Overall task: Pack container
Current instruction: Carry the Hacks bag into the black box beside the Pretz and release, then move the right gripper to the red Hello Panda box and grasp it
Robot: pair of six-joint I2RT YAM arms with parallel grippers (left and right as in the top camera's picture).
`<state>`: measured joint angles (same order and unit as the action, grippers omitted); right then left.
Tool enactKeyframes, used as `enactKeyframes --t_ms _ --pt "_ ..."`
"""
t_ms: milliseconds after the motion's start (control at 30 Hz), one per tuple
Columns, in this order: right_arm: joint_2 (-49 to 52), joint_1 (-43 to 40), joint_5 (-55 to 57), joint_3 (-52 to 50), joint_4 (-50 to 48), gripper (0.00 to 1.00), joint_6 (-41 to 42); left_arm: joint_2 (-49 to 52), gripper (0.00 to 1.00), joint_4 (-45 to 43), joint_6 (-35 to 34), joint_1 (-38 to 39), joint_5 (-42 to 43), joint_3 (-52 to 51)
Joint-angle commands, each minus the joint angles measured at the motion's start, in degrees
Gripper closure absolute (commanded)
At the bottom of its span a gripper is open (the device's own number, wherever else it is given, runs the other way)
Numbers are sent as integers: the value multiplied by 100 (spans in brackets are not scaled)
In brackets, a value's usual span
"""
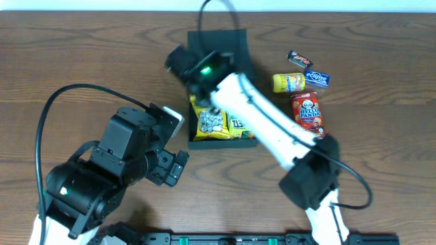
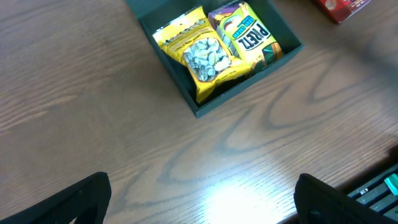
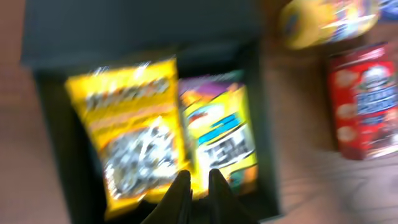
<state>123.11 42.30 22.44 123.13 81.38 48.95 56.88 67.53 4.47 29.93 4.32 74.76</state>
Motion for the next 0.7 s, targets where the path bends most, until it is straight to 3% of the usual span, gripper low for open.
enactKeyframes --t_ms 0,133,300,400,600,667 --pt "-103 -588 175 -13 20 89 -367 0 5 15 -42 -17 17 72" --pt "-101 -1351 168 -13 -22 89 -560 0 5 17 -42 -17 17 72" --pt "-101 -2312 -170 -13 -562 82 -1523 0 5 17 -42 -17 17 72" --pt "-94 -2889 -651 -15 -826 65 -2380 0 5 15 -42 -17 17 72" --pt "-90 -3773 -1589 -15 -1088 4 -3757 0 5 15 -42 -17 17 72" --pt "-90 -3980 -1943 -15 -1084 1 -4221 0 5 15 -42 -17 17 72"
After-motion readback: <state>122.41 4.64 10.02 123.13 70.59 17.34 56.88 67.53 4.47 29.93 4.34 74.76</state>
